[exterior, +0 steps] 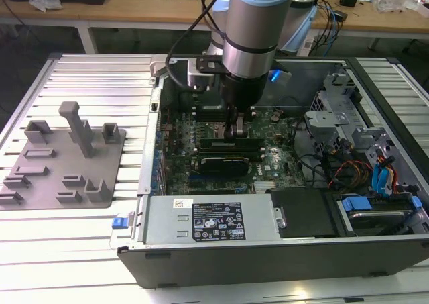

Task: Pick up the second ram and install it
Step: 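Insert the second ram into the second slot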

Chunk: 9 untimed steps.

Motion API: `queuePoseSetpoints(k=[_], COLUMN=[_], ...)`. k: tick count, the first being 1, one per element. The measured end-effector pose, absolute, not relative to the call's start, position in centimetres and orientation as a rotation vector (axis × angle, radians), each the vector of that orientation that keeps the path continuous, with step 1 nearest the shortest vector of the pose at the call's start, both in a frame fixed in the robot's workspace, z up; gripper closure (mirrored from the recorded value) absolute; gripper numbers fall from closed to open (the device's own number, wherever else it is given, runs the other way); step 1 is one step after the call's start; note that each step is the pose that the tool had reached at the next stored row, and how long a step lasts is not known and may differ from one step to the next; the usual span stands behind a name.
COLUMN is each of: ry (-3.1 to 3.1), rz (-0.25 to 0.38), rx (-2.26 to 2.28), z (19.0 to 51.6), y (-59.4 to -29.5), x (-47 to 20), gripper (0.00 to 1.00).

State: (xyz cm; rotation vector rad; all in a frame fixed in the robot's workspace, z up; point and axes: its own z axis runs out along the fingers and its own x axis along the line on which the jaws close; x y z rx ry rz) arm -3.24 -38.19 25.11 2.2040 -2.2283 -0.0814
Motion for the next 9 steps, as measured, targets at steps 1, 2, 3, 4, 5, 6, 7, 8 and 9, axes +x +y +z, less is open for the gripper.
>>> queuePoseSetpoints(k=[1, 2, 3, 4, 5, 6, 7, 8, 9], ry=[-2.225, -2.225, -2.225, -2.225, -2.225, -2.226, -2.227, -2.227, -2.228], rz=[-0.081, -0.082, -0.082, -0.082, -0.082, -0.084, -0.086, -0.088, -0.090], rx=[2.207, 2.208, 2.208, 2.208, 2.208, 2.209, 2.210, 2.211, 2.212], z=[25.04, 24.98, 24.81, 24.69, 24.60, 24.46, 24.40, 24.35, 24.29], y=[-38.17, -38.16, -38.16, -38.16, -38.16, -38.15, -38.13, -38.11, -38.09], x=[-3.23, -3.24, -3.24, -3.24, -3.24, -3.24, -3.25, -3.26, -3.26], gripper=[0.91, 0.91, 0.91, 0.91, 0.91, 0.91, 0.91, 0.91, 0.91])
